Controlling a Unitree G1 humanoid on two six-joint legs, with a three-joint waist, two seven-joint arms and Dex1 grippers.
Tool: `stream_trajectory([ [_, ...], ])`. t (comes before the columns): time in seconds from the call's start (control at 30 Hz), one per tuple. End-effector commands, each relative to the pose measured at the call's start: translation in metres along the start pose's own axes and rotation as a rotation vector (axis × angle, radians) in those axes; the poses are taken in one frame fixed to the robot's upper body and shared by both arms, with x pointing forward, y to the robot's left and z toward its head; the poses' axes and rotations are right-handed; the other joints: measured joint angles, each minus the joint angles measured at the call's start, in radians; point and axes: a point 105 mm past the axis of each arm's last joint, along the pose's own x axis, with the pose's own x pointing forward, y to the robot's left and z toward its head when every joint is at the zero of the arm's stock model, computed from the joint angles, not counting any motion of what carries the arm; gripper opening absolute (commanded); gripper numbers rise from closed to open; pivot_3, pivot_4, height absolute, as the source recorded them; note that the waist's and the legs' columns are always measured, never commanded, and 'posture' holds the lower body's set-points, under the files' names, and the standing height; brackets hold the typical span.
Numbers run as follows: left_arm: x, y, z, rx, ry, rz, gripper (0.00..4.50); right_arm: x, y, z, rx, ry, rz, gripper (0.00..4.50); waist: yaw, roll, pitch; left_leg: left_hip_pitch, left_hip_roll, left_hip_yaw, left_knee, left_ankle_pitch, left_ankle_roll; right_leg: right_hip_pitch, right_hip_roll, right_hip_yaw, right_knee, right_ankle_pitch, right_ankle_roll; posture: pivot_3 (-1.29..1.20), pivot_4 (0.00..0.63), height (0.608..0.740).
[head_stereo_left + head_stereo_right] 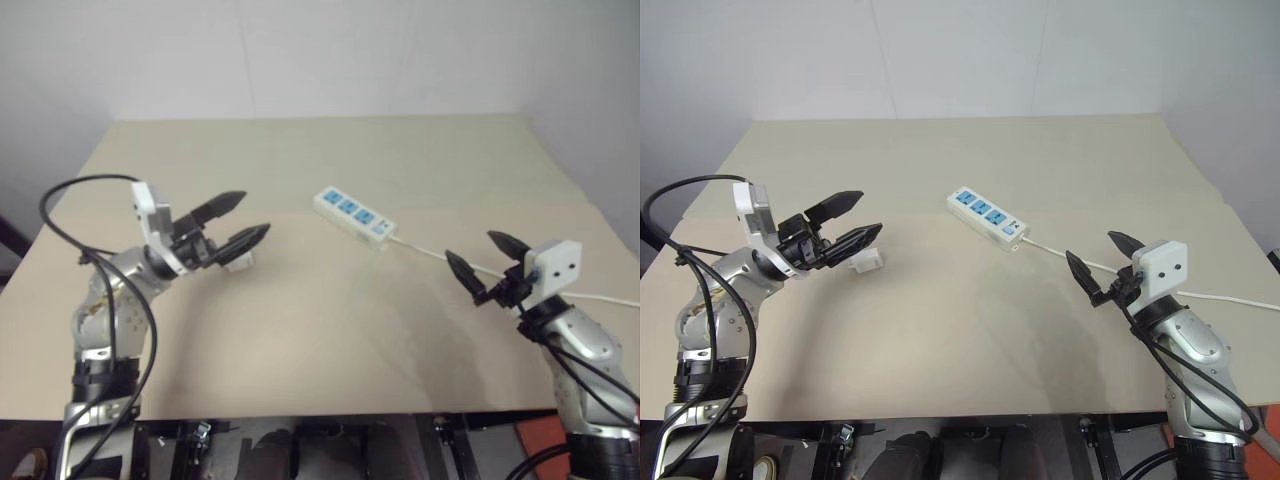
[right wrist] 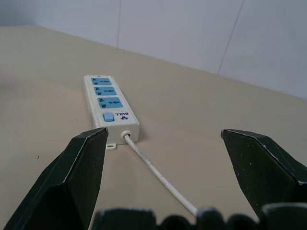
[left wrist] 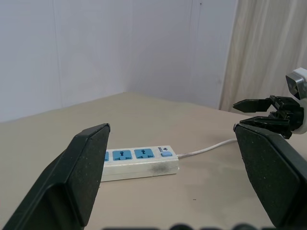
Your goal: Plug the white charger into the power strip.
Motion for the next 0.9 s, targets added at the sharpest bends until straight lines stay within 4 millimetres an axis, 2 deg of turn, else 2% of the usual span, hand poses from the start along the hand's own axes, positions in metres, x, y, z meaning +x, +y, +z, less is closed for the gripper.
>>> stream_trajectory([
  [0.03,0.001,-0.002,0.011,0.053,-0.026,-0.009,4.5,0.004,0.0,0.013,-0.027,-0.028,-0.003,4.45,0.0,0.0,0.0,0.0,0.0,0.0,0.0,0.0,0.0,0.0,0.0,0.0,0.0,0.0,0.0,0.0,0.15,0.74],
  [0.27,-0.001,0.0,0.011,0.062,-0.017,0.004,4.5,0.005,-0.005,0.006,-0.042,0.013,-0.035,4.45,0.001,0.0,0.0,0.0,0.0,0.0,0.0,0.0,0.0,0.0,0.0,0.0,0.0,0.0,0.0,0.0,0.15,0.74],
  [0.43,-0.001,0.005,0.004,0.068,0.037,0.02,4.5,0.012,0.005,-0.023,-0.163,0.137,0.186,4.45,-0.003,0.0,0.0,0.0,-0.001,0.001,0.0,0.0,0.0,0.0,0.0,0.0,0.0,0.0,0.0,0.0,0.15,0.74],
  [0.67,0.0,0.007,0.003,0.075,0.039,0.023,4.5,0.057,-0.01,-0.042,-0.137,0.204,0.393,4.45,-0.025,-0.001,0.0,0.003,0.0,0.003,0.0,0.0,0.0,0.002,0.001,0.001,0.0,0.002,-0.001,0.0,0.15,0.74],
  [0.77,-0.003,0.004,0.002,0.079,0.038,0.025,4.5,0.072,-0.009,-0.044,-0.137,0.216,0.447,4.45,-0.026,-0.001,0.0,0.002,0.001,0.003,0.0,0.0,-0.001,0.001,0.002,0.001,-0.001,0.002,-0.001,0.0,0.15,0.74],
  [0.9,-0.006,0.001,0.0,0.084,0.051,0.042,4.5,0.094,0.0,-0.048,-0.052,0.239,0.489,4.45,-0.032,-0.001,0.0,0.001,0.004,0.004,0.0,0.003,-0.006,0.001,0.002,0.002,-0.002,0.002,-0.001,0.0,0.15,0.74],
])
